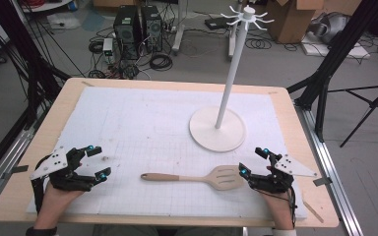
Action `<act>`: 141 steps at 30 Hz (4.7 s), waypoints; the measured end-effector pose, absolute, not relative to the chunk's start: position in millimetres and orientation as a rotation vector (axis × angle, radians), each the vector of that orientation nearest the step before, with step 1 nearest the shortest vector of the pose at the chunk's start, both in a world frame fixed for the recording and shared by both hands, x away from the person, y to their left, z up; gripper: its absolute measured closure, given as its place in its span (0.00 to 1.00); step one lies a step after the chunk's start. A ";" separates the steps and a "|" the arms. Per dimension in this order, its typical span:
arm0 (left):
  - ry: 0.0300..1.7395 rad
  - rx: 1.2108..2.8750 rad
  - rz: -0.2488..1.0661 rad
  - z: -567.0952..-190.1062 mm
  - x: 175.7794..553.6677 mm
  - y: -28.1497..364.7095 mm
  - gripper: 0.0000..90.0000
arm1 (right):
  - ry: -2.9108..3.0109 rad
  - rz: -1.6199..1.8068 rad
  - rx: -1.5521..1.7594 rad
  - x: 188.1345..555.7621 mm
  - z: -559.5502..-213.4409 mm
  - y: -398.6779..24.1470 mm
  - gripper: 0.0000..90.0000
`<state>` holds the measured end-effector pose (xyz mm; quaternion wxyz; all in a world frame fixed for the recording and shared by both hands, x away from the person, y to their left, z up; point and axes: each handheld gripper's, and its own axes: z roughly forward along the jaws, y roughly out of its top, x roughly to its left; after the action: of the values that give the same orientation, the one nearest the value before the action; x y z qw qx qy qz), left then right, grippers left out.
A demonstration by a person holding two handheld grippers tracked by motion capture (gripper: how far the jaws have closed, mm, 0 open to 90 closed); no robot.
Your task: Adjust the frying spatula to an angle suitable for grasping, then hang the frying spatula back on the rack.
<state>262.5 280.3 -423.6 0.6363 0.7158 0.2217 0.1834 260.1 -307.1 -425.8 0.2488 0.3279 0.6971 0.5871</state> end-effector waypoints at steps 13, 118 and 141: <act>0.468 1.629 0.415 -419.8 261.6 275.8 0.21 | 1.926 1.644 0.852 259.9 -415.5 -309.7 0.17; 0.401 1.675 0.321 -423.9 262.0 248.6 0.21 | 2.833 0.829 0.388 301.4 -394.7 -125.1 0.86; 0.370 1.619 0.359 -403.1 252.6 240.0 0.21 | 2.335 1.384 0.481 259.9 -352.5 -155.7 0.86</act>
<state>252.6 240.0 -403.1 0.6602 0.7156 0.1635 0.1588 259.9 -155.7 -352.5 0.1914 0.1713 0.8314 0.4927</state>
